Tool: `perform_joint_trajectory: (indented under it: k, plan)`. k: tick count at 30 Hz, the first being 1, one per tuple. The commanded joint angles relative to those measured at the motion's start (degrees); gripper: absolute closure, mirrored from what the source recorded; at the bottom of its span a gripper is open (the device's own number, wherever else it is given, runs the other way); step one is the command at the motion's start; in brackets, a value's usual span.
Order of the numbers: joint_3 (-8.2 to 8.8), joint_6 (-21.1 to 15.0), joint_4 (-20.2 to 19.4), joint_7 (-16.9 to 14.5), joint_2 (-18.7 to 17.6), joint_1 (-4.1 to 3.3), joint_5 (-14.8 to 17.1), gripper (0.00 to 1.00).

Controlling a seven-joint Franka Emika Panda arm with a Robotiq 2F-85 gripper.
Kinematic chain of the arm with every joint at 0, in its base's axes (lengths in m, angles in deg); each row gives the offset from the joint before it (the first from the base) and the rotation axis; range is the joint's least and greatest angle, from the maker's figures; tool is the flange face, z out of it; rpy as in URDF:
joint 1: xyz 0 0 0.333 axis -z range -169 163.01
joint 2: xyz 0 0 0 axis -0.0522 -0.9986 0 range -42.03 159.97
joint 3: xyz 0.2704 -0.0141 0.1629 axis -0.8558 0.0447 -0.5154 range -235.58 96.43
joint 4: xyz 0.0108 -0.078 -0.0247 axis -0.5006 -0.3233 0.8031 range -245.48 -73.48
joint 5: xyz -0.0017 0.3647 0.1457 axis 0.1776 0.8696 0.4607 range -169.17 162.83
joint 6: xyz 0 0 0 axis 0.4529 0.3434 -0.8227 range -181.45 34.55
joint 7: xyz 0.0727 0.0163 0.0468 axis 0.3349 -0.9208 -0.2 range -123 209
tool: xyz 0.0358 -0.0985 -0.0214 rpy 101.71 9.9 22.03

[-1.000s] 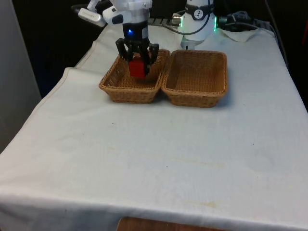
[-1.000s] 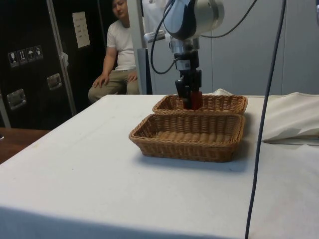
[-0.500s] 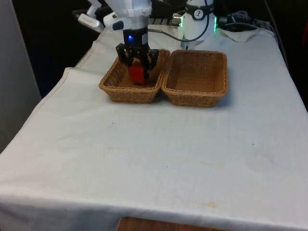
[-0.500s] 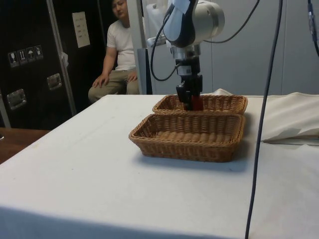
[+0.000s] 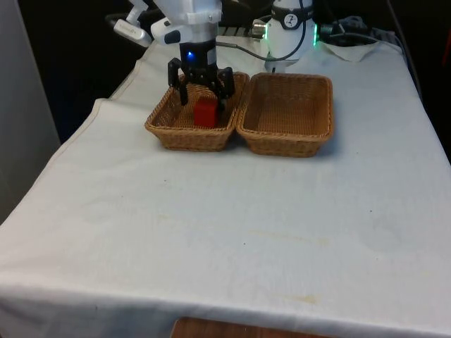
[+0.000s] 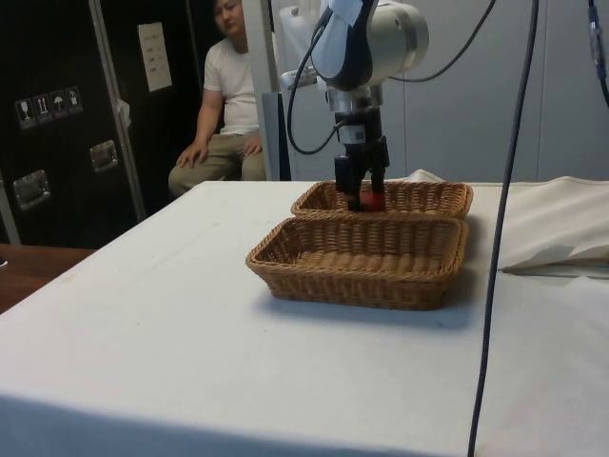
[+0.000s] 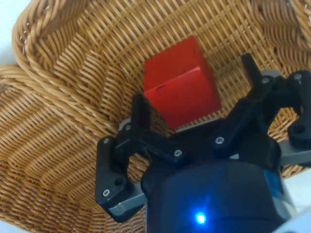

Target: Pick up the red cube and place it into the right basket.

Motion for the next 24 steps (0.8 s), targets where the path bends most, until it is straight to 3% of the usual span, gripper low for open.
perform_joint_trajectory:
  k: [1, 8, 9, 10, 19, 20, 21, 24]
  plan:
    - [-0.11, 0.11, -0.06, -0.29, 0.23, 0.11, 0.17, 0.00]
    - [1.38, 1.55, -0.17, 0.69, 2.58, -0.57, -1.95, 0.00]
    - [0.40, 0.86, 0.06, -0.06, 1.55, 0.00, -0.46, 0.00]
    - [1.66, 2.01, -0.29, 0.92, 3.50, -0.63, -2.64, 0.00]
    - [2.18, 4.76, -0.57, 2.46, 8.19, -0.52, -6.19, 0.00]
    - [1.55, 4.70, -0.57, 1.49, 8.31, 0.00, -5.16, 0.00]
    - [2.12, 5.39, -0.57, 2.92, 9.17, -0.57, -7.05, 0.00]
    - [1.72, 6.59, -0.46, 4.01, 10.77, -0.74, -8.54, 0.00]
